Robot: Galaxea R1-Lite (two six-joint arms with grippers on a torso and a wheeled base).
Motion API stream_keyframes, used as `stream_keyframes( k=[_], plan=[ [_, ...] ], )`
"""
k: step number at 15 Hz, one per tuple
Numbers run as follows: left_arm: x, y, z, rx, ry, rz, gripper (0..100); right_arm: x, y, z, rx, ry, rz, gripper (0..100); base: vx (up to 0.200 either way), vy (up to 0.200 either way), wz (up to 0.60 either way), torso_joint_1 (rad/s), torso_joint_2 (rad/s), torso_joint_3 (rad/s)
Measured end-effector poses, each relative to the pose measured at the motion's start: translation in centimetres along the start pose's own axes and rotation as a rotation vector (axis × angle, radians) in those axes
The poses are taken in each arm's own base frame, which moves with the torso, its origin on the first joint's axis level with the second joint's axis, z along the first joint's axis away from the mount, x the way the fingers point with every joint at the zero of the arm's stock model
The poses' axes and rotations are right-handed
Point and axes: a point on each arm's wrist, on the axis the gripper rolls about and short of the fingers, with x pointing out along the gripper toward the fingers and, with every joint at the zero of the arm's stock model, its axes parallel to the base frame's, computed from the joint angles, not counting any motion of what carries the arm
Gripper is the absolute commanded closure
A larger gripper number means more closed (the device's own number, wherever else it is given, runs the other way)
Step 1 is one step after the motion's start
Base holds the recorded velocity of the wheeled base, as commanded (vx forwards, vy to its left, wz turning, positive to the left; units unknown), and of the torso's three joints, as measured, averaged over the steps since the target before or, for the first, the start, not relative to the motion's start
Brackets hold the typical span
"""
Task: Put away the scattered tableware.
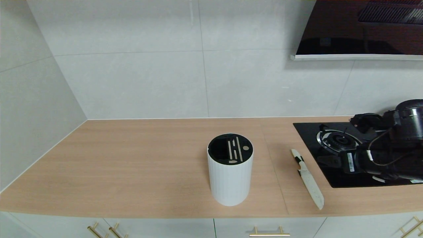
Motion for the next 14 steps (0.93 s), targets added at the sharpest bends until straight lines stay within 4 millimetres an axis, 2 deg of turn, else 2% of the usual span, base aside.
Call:
stream_keyframes(
  k=[4, 8, 14],
  plan=[
    [0.0, 0.0, 0.0, 0.0, 0.0, 0.0, 0, 4.1, 0.1, 0.1, -0.012, 0.05, -0.037, 0, 0.0, 0.0, 0.0, 0.0, 0.0, 0.0],
    [0.0, 0.0, 0.0, 0.0, 0.0, 0.001, 0, 7.8, -0.1, -0.7, -0.008, -0.013, -0.078, 0, 0.0, 0.0, 0.0, 0.0, 0.0, 0.0],
    [0.0, 0.0, 0.0, 0.0, 0.0, 0.0, 0, 14.0, -0.5, -3.5, 0.003, -0.085, -0.154, 0, 0.0, 0.0, 0.0, 0.0, 0.0, 0.0]
  ],
)
